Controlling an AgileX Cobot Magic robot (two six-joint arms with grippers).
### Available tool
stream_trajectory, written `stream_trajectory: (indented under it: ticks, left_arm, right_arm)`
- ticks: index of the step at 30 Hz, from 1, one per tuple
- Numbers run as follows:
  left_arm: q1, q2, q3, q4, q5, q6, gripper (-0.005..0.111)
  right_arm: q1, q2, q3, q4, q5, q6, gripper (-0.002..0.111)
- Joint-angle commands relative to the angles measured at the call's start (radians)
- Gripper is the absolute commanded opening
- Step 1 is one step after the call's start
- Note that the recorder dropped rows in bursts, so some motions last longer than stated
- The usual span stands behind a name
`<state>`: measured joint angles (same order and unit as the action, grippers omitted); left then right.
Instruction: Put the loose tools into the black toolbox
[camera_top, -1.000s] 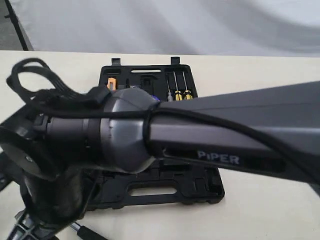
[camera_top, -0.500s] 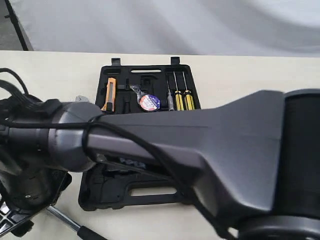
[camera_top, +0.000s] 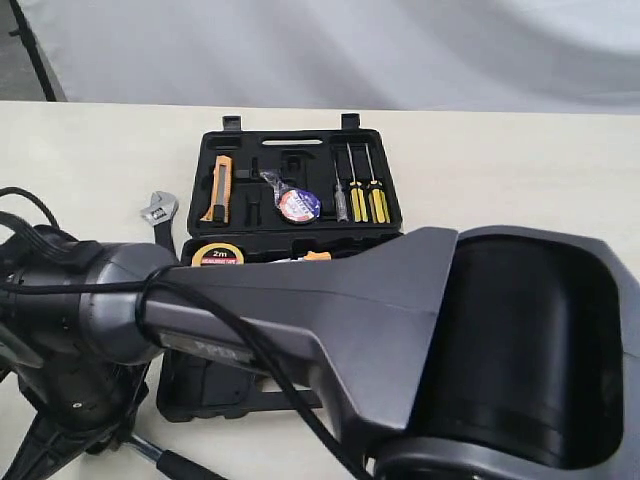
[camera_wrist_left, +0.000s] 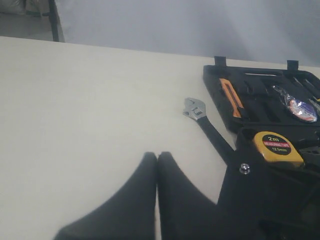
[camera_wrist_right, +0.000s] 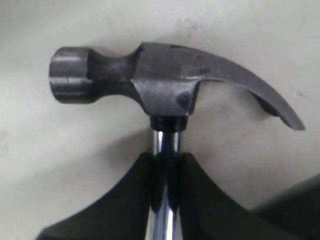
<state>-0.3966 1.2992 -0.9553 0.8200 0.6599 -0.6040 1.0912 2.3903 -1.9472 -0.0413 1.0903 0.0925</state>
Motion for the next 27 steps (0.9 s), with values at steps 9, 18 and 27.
stream_trajectory:
  ticks: [9,18,27]
  left_arm:
    - [0.003,-0.008,0.009,-0.014,-0.017,-0.010,0.001]
    - [0.003,-0.008,0.009,-0.014,-0.017,-0.010,0.001]
    - [0.003,-0.008,0.009,-0.014,-0.017,-0.010,0.001]
  right_arm:
    - [-0.033,-0.152,-0.168,0.080,0.131,-0.221,-0.001]
    - [-0.159,-0.321,-0.110,0.072,0.131,-0.493,-0.001]
    - [-0.225,-0.358,0.254,-0.023,0.131,-0.668,-0.001]
